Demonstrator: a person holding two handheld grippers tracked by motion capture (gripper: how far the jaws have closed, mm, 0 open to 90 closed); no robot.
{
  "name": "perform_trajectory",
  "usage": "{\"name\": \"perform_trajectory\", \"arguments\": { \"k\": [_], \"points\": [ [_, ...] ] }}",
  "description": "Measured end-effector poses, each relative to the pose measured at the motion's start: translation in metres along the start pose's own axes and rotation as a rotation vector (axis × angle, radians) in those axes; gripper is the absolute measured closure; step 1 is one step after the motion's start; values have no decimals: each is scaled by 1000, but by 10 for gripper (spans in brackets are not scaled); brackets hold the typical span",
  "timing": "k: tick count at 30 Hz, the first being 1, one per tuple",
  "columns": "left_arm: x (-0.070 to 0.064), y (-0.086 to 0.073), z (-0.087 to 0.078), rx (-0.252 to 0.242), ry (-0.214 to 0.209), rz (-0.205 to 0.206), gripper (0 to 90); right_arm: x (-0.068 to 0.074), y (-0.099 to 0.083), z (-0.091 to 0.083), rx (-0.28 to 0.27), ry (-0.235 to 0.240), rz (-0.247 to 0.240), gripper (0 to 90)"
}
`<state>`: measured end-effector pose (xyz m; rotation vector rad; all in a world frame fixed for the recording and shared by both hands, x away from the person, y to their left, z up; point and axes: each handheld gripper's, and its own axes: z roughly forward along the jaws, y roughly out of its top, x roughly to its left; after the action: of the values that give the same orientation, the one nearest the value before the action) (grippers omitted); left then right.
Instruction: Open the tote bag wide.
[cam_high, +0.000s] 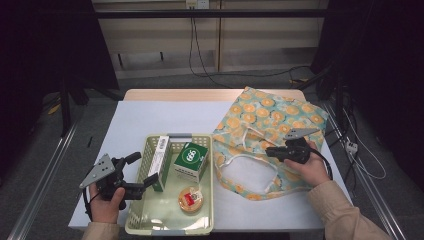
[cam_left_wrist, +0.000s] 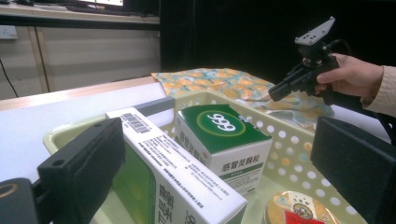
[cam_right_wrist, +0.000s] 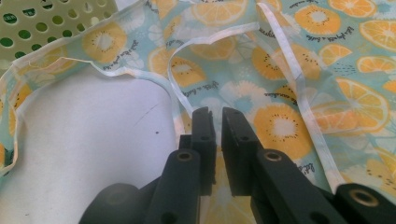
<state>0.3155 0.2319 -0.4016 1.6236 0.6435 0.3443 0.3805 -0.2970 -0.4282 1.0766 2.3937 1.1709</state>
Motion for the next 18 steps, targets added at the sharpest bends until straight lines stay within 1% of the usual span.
{"name": "perform_trajectory", "arguments": {
  "k": [2,3,5,7,8,10,13,17,18],
  "points": [
    [0,0,0,1,2,-1,30,0,0,1,3,-5,-3,882],
    [0,0,0,1,1,-2,30,0,0,1,1,-20,-4,889],
    [0,0,0,1,4,-1,30,-1,0,1,1,-27,1,889],
    [0,0,0,-1,2,-2,30,-1,-1,2,10,-50,1,882],
    [0,0,0,-1,3,-3,30,-1,-1,3,12,-51,-2,878],
    [0,0,0,1,2,-1,30,-1,-2,5,18,-62,5,840],
    [0,0,0,1,3,0,30,1,-2,7,17,-35,-8,816],
    [0,0,0,-1,0,-3,30,6,-1,11,30,-51,-27,720],
    [0,0,0,0,-1,-4,30,7,-1,12,30,-43,-30,708]
  ]
}}
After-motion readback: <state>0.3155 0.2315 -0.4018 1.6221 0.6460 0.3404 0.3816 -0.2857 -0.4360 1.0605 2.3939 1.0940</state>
